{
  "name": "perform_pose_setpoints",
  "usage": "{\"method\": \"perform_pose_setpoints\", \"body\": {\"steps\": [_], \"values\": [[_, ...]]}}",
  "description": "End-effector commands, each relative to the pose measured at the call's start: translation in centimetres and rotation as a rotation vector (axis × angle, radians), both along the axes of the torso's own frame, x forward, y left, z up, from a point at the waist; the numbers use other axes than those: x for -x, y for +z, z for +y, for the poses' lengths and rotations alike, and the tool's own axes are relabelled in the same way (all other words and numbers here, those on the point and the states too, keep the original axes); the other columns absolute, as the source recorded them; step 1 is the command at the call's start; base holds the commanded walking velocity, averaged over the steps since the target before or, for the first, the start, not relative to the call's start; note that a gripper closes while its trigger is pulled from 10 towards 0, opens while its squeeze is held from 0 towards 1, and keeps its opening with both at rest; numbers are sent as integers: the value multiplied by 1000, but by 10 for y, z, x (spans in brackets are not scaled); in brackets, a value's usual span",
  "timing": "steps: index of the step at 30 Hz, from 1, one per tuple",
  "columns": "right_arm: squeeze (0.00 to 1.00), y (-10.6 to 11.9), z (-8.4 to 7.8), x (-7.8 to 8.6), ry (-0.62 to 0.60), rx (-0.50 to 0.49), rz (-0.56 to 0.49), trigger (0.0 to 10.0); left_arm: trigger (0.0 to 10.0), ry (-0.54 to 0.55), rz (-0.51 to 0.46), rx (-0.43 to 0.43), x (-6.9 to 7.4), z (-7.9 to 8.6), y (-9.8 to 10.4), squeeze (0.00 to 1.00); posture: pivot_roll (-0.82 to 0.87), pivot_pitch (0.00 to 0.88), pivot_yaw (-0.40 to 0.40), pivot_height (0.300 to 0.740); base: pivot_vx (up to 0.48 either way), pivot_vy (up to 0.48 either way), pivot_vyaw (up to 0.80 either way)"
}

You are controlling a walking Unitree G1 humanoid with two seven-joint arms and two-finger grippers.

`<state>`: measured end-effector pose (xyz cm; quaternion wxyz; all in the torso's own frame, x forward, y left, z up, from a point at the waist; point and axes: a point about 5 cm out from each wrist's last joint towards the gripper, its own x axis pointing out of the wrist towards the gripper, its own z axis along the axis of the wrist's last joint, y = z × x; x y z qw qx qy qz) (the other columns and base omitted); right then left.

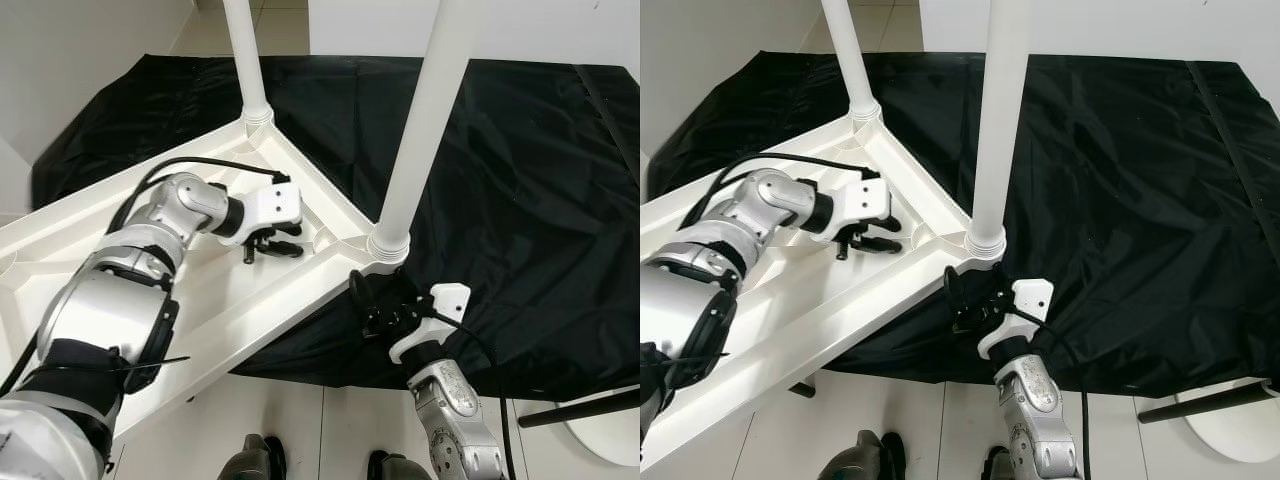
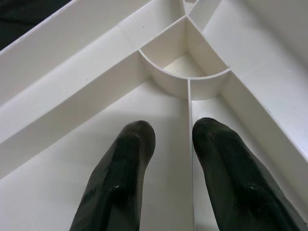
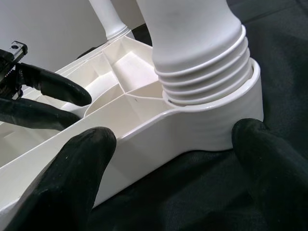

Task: Building children table

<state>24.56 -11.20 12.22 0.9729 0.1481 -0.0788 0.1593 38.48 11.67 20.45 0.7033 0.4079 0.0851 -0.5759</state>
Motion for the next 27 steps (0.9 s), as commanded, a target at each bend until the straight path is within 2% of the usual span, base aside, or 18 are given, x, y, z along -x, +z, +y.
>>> {"method": "perform_pose_setpoints", "body": {"steps": [1, 8, 11, 14, 17, 21, 27], "values": [[0, -6, 10, 2, 40, -4, 26, 10000, 10000, -25, 38, -41, 2, 8, 2, 0, 48, 169, 105, 740, 0, 0, 0], [0, -7, 11, 2, 41, -7, 29, 10000, 10000, 39, 6, 1, -2, 22, 12, 0, 53, 168, 102, 740, 0, 0, 0], [0, -8, 11, 2, 42, -7, 31, 10000, 10000, 85, -20, 39, -4, 29, 18, 0, 57, 166, 102, 740, 0, 0, 0], [0, -8, 11, 2, 40, -7, 28, 10000, 10000, 127, -32, 114, -5, 37, 23, 0, 51, 160, 103, 740, 0, 0, 0], [0, -8, 11, 2, 40, -7, 27, 10000, 10000, 138, -36, 135, -6, 39, 24, 0, 51, 160, 103, 740, 0, 0, 0], [0, -5, 3, 2, 19, -5, 11, 10000, 10000, 239, -97, 296, -7, 56, 34, 0, 50, 156, 99, 740, 0, 0, 0], [0, -5, -3, 2, 5, 14, 8, 10000, 10000, 291, -73, 391, -4, 68, 28, 0, 52, 151, 95, 740, 0, 0, 0]]}}
